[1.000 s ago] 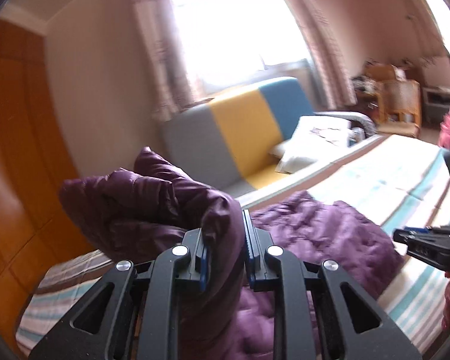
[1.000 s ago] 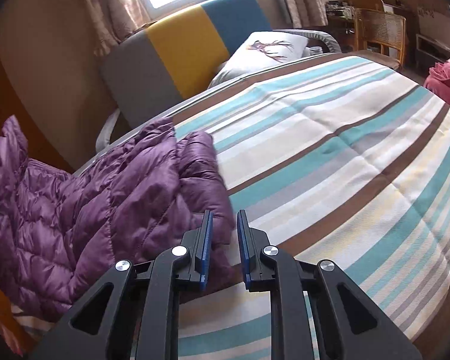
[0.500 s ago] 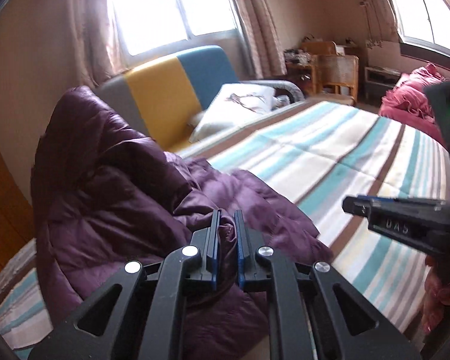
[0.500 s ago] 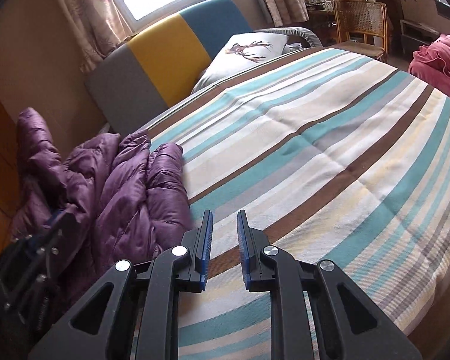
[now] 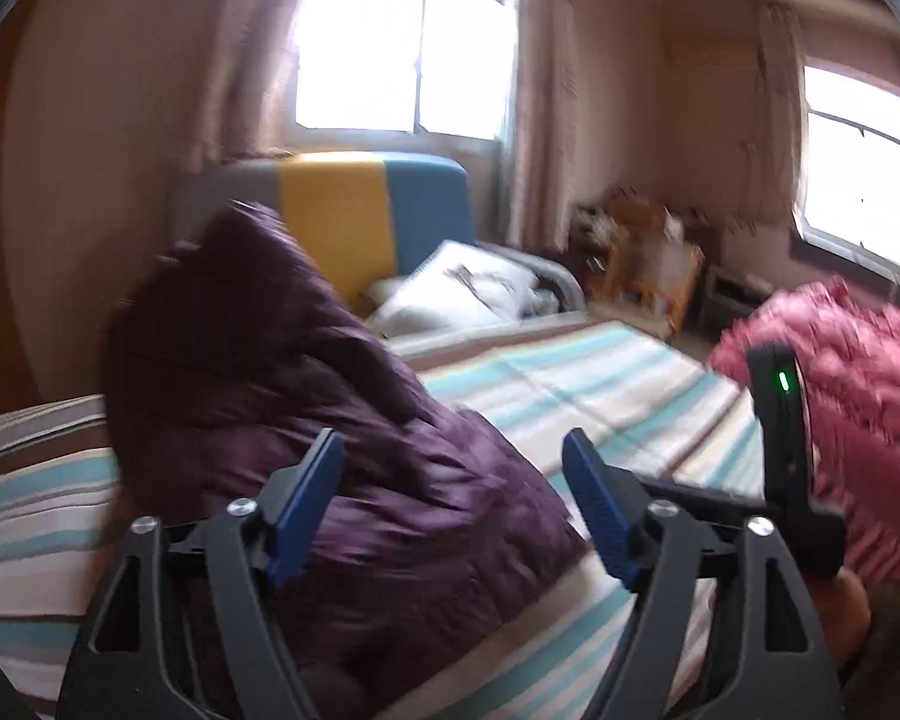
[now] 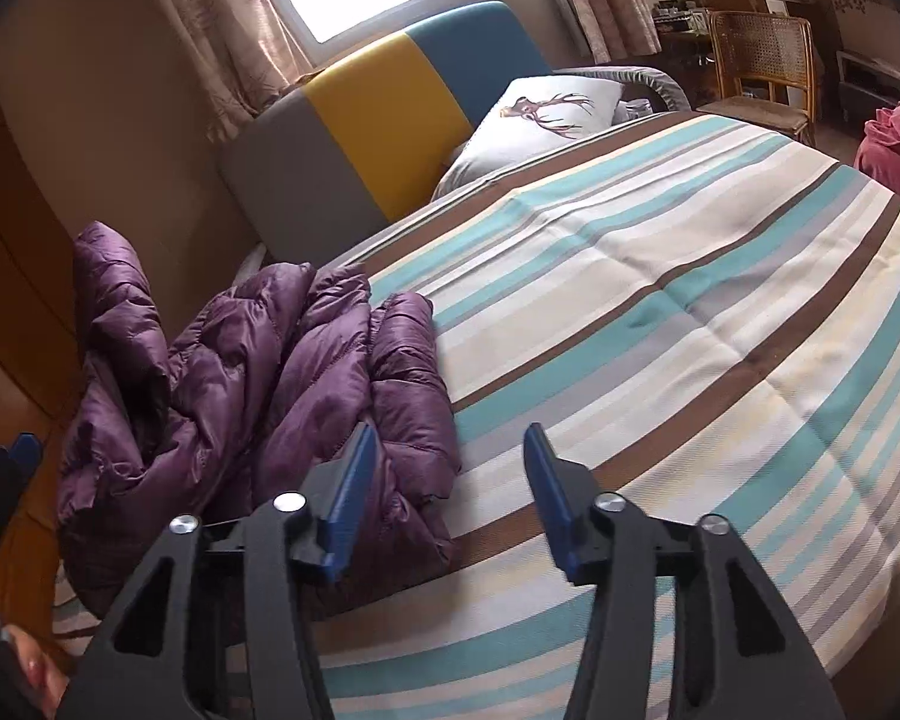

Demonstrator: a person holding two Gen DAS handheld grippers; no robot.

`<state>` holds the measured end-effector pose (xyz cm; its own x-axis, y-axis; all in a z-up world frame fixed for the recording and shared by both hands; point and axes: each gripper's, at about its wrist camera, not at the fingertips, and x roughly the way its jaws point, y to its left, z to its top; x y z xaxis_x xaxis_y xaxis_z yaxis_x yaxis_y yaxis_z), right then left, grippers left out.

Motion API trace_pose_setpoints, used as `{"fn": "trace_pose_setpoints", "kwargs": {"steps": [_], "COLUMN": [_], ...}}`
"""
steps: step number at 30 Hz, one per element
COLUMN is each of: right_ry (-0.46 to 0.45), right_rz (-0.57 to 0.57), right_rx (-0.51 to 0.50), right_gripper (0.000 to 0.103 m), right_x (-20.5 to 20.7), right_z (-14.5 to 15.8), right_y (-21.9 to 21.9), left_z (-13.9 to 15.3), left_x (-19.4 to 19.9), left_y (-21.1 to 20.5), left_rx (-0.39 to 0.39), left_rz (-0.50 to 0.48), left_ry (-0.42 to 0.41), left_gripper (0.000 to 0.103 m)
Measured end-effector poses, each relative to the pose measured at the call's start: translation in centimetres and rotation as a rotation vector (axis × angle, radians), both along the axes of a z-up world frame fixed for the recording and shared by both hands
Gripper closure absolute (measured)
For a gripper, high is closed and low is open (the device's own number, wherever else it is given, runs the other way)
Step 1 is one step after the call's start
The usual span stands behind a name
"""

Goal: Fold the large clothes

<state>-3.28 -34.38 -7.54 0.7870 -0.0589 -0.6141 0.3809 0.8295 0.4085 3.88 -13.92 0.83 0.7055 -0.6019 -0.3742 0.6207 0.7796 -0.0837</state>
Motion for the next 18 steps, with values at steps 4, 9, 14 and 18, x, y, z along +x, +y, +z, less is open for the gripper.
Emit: {"fn": "trace_pose_setpoints", "kwargs": {"steps": [4,9,14,18], "right_ry": [0.000,-0.009,-0.041,-0.072], "right_rz": [0.032,0.073,0.117,0.156], "right_rx": [-0.058,-0.069,-0.045,-0.022], "right_gripper": [0.050,0.050,0.050,0.050], "right_x": [0.5,1.2,1.7,2.5], "right_z": [0.9,1.6,2.2,3.2], "right_y": [1.3,2.5,3.0,2.8], "left_z": [0.1,-3.9,-5.3,-5.3], "left_x": [2.8,9.5,10.6,10.0], "left_y": [7.3,12.6,9.0,5.2], "left_rx": [-0.088,-0.087,-0.030,0.048], "left_rz": [0.310,0.502,0.312,0.209], "left_ry": [-0.021,0.192,0.218,0.193], "left_gripper": [0.025,0.051,0.084,0.090]}}
